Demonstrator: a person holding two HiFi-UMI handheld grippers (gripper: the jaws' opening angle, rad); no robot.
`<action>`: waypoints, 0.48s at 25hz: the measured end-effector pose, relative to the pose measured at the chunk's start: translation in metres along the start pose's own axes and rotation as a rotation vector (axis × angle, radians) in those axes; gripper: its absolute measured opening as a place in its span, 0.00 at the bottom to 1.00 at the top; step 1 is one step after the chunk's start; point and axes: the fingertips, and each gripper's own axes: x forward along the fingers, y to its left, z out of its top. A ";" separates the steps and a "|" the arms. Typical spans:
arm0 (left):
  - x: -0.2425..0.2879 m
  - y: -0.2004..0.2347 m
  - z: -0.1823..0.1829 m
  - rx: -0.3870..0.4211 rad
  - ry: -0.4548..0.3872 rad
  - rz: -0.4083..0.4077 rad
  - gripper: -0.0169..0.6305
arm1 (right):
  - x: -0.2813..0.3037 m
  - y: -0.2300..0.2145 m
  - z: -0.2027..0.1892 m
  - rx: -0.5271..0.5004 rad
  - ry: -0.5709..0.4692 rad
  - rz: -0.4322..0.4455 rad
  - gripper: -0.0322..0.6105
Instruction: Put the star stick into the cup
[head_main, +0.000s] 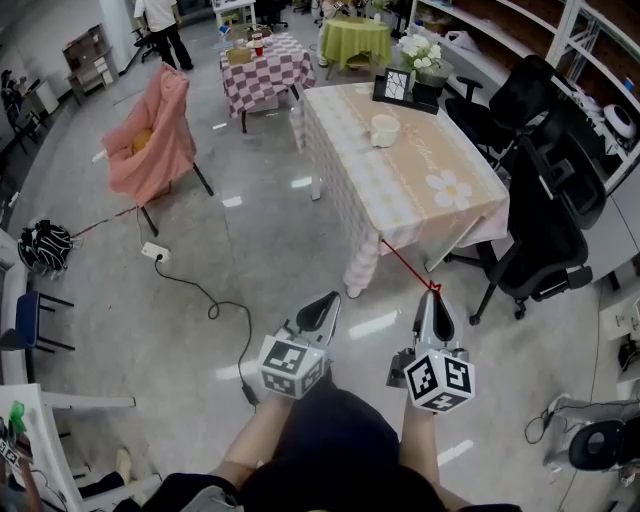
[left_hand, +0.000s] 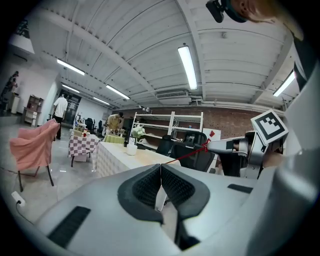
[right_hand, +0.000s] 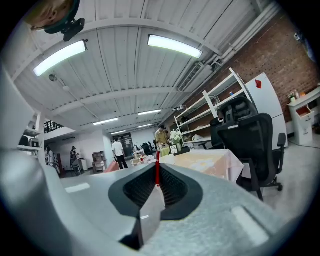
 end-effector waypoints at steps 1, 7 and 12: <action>0.000 0.000 -0.001 -0.001 0.001 0.000 0.04 | 0.000 -0.001 -0.001 0.000 0.001 -0.002 0.08; 0.005 0.006 -0.007 -0.012 0.012 0.008 0.04 | 0.007 -0.005 -0.004 0.005 0.006 -0.011 0.08; 0.017 0.021 -0.003 -0.010 0.016 0.019 0.04 | 0.027 -0.003 -0.007 0.011 0.013 -0.006 0.08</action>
